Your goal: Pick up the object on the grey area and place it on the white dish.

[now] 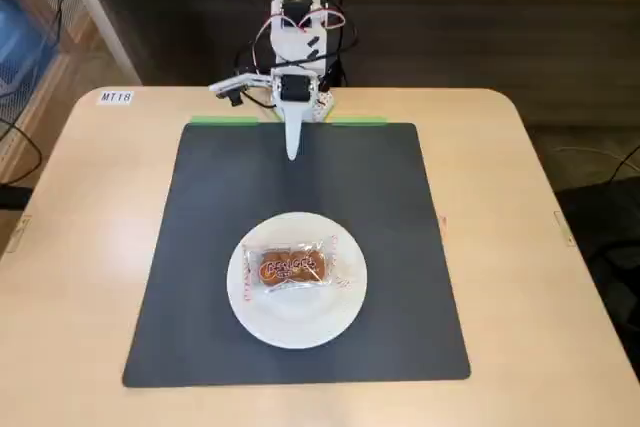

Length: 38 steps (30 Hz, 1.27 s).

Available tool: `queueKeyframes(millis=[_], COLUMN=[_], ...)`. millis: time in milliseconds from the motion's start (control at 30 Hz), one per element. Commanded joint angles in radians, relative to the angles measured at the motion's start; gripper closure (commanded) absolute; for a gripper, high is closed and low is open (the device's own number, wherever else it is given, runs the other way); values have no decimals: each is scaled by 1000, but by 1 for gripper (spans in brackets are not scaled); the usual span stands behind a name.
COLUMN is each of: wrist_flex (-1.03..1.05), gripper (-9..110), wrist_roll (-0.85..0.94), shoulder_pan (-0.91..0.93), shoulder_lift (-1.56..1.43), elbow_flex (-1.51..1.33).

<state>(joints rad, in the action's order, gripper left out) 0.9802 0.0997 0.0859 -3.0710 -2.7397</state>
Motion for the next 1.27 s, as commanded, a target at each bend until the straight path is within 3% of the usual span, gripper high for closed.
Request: queueKeyframes(millis=[0,100,433,1233], wrist_flex=[-14,14,35,32], gripper=[101,101,101,101], wrist_roll=[-2,-21,6,31], shoulder_pan=[-3,0,-5,-8], shoulder_lift=[-127,-282,-281,-281], elbow_flex=[-114,-250,-390,-391])
